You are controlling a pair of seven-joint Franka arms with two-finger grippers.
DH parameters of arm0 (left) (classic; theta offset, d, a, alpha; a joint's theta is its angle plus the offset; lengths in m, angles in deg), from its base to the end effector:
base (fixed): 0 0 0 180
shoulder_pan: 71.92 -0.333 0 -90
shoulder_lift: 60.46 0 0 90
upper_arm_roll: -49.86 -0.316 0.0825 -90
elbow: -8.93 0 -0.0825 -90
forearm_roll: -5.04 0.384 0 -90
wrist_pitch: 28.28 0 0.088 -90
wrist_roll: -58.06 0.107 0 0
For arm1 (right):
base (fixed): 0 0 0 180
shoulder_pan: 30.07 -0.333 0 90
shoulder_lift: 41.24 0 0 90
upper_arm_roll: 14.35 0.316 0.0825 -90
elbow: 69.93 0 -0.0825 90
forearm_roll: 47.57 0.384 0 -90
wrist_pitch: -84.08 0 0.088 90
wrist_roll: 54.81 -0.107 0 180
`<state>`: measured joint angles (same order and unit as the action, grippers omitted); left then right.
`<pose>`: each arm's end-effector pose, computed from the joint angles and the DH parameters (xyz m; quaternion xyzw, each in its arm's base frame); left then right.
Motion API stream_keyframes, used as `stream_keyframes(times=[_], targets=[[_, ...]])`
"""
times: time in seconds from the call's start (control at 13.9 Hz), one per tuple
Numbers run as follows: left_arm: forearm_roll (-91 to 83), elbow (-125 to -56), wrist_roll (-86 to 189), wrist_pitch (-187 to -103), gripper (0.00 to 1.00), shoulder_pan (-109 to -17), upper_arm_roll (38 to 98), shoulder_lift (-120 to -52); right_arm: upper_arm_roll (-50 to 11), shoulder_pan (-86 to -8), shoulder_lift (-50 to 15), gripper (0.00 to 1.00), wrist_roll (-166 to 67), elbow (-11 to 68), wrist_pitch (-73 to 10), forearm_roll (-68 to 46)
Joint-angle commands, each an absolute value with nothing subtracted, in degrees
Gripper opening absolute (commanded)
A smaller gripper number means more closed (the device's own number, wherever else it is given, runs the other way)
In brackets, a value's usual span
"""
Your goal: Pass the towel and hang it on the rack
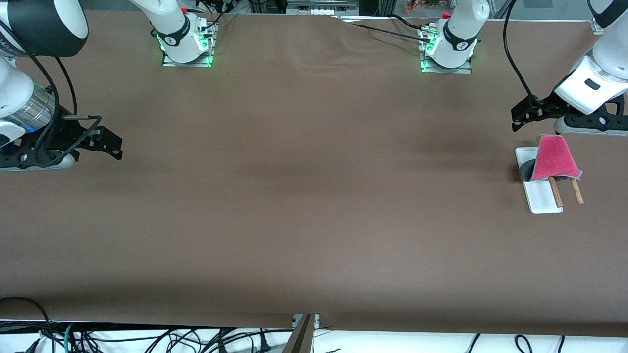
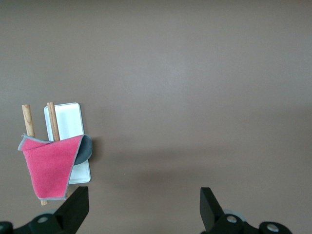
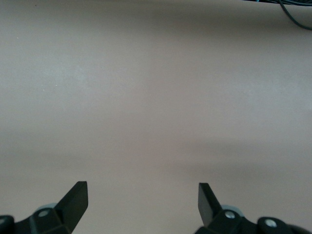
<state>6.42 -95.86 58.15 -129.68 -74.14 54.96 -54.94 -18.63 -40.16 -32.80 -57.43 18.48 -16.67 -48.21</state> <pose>0.5353 -0.0266 0.5712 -0.9993 0.0279 -0.0188 0.0157 0.6107 0.0642 0.5691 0.9989 0.0293 0.0349 0.0084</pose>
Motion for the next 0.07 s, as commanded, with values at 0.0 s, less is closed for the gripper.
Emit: stream_keyframes(times=[0.0], targets=[[5.83, -96.28, 57.36, -129.36, 1.0, -73.5, 54.35, -54.39, -18.57, -40.27, -32.71, 1.0, -58.41, 17.78, -16.29, -48.44]])
